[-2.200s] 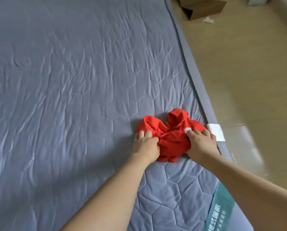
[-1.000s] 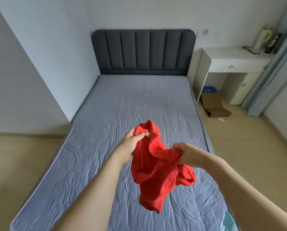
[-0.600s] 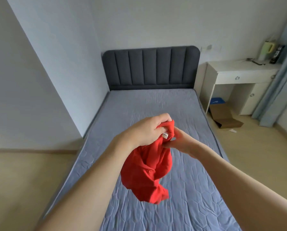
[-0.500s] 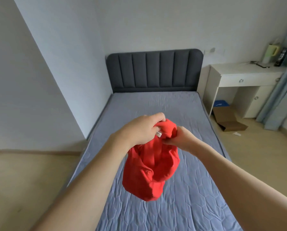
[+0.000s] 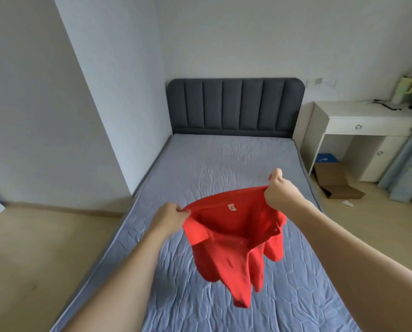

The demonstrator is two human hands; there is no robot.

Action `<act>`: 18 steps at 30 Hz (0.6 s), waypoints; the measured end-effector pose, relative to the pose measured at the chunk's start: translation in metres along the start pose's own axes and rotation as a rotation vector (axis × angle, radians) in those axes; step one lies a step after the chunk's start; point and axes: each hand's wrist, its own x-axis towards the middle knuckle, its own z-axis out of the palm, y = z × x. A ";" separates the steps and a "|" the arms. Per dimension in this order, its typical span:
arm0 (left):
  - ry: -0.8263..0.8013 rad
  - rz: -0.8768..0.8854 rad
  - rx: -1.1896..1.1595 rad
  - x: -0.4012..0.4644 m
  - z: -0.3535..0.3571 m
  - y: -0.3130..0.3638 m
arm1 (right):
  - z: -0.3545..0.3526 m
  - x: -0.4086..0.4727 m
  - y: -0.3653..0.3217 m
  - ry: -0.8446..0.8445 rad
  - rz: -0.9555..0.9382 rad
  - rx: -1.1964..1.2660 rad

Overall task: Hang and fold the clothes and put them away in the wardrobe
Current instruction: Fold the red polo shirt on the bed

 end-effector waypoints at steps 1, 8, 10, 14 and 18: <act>0.027 -0.014 -0.114 0.001 -0.002 0.002 | -0.003 -0.001 0.002 -0.003 0.036 0.005; -0.068 -0.210 -0.681 -0.017 -0.011 0.055 | -0.012 -0.009 -0.006 -0.324 0.413 0.280; -0.167 -0.247 -0.688 -0.022 -0.016 0.050 | -0.014 -0.010 -0.008 -0.351 0.488 0.316; -0.281 -0.291 -0.802 -0.035 -0.027 0.041 | -0.006 -0.023 0.000 -0.437 0.473 0.581; -0.270 -0.219 -0.739 -0.049 -0.031 0.031 | 0.014 -0.044 0.009 -0.594 0.502 0.975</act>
